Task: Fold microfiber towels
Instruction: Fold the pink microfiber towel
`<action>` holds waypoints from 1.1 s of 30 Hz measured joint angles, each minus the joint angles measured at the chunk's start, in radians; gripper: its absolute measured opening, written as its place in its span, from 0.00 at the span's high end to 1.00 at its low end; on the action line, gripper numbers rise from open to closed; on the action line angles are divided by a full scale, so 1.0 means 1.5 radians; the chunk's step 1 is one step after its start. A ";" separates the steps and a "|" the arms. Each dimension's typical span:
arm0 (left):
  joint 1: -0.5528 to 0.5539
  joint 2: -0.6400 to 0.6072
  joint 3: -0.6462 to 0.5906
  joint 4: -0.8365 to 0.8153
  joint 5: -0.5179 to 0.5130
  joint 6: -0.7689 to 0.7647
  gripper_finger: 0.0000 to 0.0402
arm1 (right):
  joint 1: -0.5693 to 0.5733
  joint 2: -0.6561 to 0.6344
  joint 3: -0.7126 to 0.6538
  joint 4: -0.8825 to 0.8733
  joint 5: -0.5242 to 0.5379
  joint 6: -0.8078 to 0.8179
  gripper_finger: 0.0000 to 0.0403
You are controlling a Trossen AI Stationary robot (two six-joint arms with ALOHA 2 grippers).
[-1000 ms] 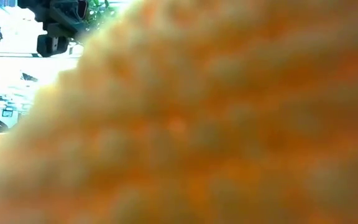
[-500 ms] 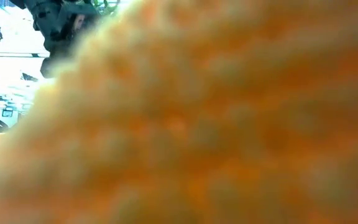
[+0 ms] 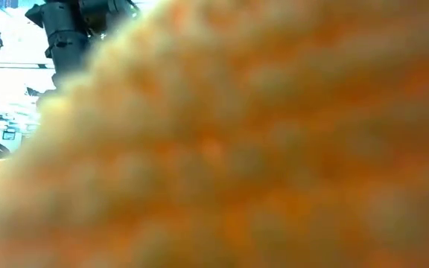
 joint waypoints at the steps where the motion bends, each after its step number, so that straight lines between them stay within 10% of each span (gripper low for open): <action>1: 0.000 0.006 0.000 0.000 0.001 -0.024 0.83 | -0.002 0.000 0.000 0.000 0.000 0.000 0.97; 13: 0.015 0.040 0.000 -0.002 -0.041 -0.212 0.69 | -0.009 0.000 0.000 0.000 0.001 0.005 0.97; 33: 0.062 0.048 -0.037 0.052 -0.062 -0.245 0.69 | -0.009 0.000 -0.001 0.000 0.003 0.005 0.96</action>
